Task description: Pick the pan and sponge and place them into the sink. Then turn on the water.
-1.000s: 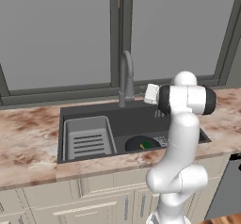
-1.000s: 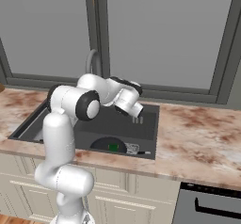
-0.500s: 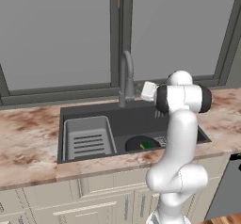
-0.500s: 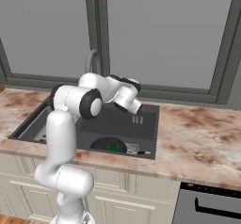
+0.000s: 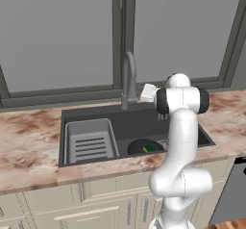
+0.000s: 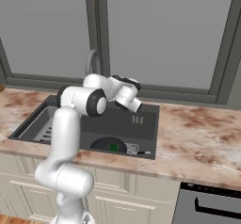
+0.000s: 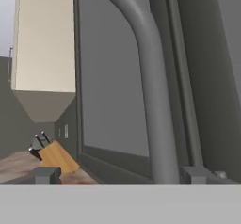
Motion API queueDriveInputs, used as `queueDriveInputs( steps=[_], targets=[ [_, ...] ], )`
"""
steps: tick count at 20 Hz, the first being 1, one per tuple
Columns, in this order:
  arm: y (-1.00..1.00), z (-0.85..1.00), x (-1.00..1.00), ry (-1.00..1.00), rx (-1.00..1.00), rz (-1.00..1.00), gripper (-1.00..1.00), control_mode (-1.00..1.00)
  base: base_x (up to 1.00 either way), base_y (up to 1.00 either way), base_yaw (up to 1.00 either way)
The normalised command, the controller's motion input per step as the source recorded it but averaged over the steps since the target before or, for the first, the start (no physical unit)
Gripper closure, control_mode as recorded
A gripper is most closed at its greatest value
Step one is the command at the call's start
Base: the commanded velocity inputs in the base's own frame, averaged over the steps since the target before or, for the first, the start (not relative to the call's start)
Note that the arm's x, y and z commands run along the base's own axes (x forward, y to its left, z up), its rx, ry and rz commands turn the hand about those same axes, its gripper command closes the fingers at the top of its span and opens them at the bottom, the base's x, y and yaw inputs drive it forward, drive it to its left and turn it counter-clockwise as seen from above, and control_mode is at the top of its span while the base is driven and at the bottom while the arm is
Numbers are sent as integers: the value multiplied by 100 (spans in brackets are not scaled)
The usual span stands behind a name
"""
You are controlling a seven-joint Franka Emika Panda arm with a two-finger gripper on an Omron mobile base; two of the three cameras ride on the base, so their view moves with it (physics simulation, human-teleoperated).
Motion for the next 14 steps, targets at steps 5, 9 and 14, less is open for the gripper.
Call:
queueDriveInputs(
  steps=[5, 9, 14],
  targets=[
    [0, -16, 36, 2, 0, 0, -100, -100, 0, 0, 0],
    [0, 0, 37, 2, 0, 0, -100, -100, 0, 0, 0],
    [0, -1, 28, 2, 0, 0, -100, -100, 0, 0, 0]
  ],
)
